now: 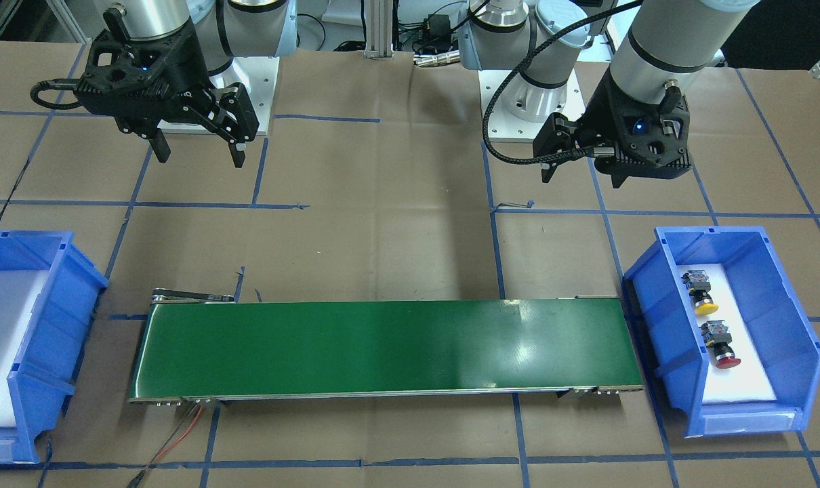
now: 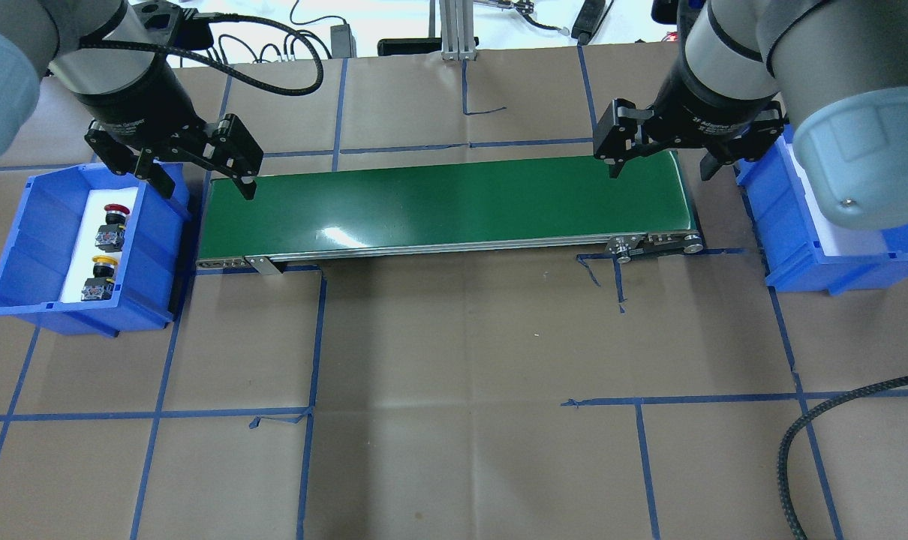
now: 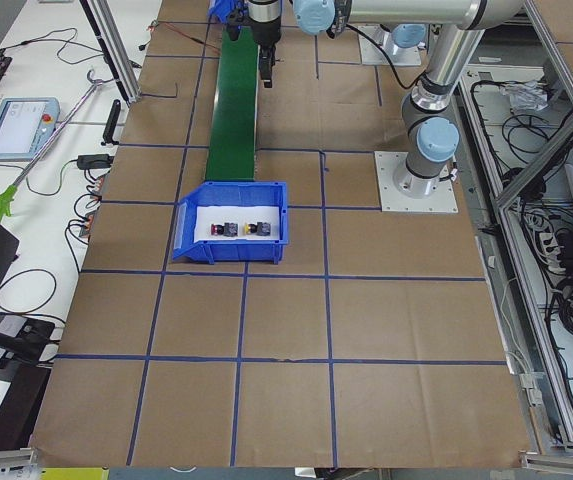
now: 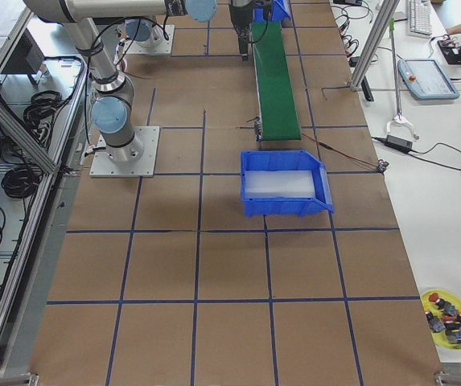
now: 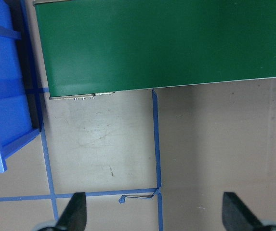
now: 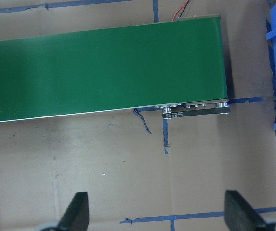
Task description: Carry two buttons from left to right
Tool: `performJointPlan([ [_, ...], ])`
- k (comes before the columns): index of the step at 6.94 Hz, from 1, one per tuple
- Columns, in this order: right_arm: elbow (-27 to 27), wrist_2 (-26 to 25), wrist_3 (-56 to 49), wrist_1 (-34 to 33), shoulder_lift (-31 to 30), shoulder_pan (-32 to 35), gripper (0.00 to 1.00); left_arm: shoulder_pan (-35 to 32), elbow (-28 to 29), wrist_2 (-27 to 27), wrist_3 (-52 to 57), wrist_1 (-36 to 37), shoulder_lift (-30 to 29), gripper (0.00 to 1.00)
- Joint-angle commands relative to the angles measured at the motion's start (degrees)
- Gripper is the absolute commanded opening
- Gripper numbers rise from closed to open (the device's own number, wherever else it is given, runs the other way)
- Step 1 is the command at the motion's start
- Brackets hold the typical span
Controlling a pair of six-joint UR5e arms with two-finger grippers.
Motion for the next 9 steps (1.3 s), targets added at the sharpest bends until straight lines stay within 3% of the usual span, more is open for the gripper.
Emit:
performJointPlan([
  [1, 0.00, -0.01, 0.00, -0.24, -0.01, 0.00, 1.00, 0.43, -0.42, 0.50, 0.88, 0.00, 0.21, 1.00],
  [3, 0.00, -0.01, 0.00, -0.42, 0.08, 0.00, 1.00, 6.98, -0.51, 0.42, 6.75, 0.35, 0.39, 1.00],
  [5, 0.00, -0.01, -0.09, -0.42, 0.08, 0.00, 1.00, 20.76, -0.51, 0.24, 18.66, 0.62, -0.22, 1.00],
  [7, 0.00, -0.09, -0.09, -0.59, 0.08, 0.00, 1.00, 30.36, -2.35, 0.33, 28.36, 2.27, -1.36, 0.99],
  [9, -0.09, -0.35, -0.09, -0.60, -0.01, -0.09, 1.00, 34.44, -4.45, 0.24, 31.73, 5.43, -2.07, 0.99],
])
